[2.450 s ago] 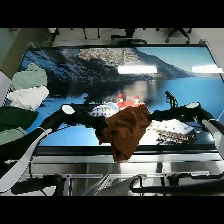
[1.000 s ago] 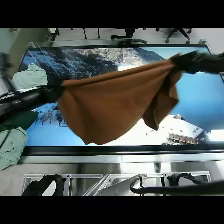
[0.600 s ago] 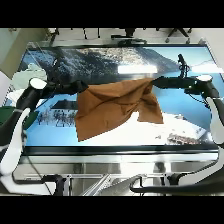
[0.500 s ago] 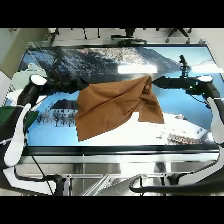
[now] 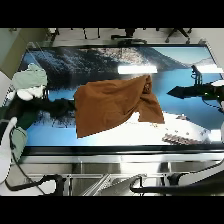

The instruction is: Fold the shirts.

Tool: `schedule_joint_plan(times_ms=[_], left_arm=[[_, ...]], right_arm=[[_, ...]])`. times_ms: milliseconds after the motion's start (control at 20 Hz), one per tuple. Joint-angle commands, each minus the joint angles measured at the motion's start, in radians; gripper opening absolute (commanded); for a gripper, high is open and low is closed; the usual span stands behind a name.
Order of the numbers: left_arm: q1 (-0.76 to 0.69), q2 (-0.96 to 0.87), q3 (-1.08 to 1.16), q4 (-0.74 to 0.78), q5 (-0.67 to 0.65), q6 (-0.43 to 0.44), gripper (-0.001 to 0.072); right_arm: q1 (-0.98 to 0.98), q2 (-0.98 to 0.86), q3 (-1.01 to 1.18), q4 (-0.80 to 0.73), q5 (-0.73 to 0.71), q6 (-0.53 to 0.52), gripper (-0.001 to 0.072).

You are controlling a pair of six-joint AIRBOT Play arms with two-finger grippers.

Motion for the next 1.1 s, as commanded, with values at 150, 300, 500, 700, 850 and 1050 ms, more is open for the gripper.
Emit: schedule_joint_plan(times_ms=[150,300,500,700,850,1050], left_arm=[[0.009,0.168,-0.457,-0.11,0.235,0.014,0.0602],[0.009,0.104,-0.455,-0.211,0.307,0.066,0.0602],[0.009,-0.038,-0.358,-0.297,0.274,0.149,0.06],[-0.006,-0.075,-0.29,-0.297,0.211,0.172,0.0234],[-0.02,-0.055,-0.266,-0.292,0.212,0.188,0.002],[-0.01,-0.019,-0.228,-0.291,0.209,0.184,0.0019]], right_arm=[[0.061,-0.09,-0.007,0.01,-0.066,0.009,0.0408],[0.095,-0.097,-0.006,0.009,-0.142,0.01,0.0407],[0.14,-0.111,-0.006,0.009,-0.194,0.009,0.0406],[0.166,-0.128,-0.005,0.01,-0.205,0.01,0.0388],[0.199,-0.156,0.001,0.01,-0.204,0.009,0.0387],[0.247,-0.171,0.026,0.077,-0.176,-0.037,0.012]])
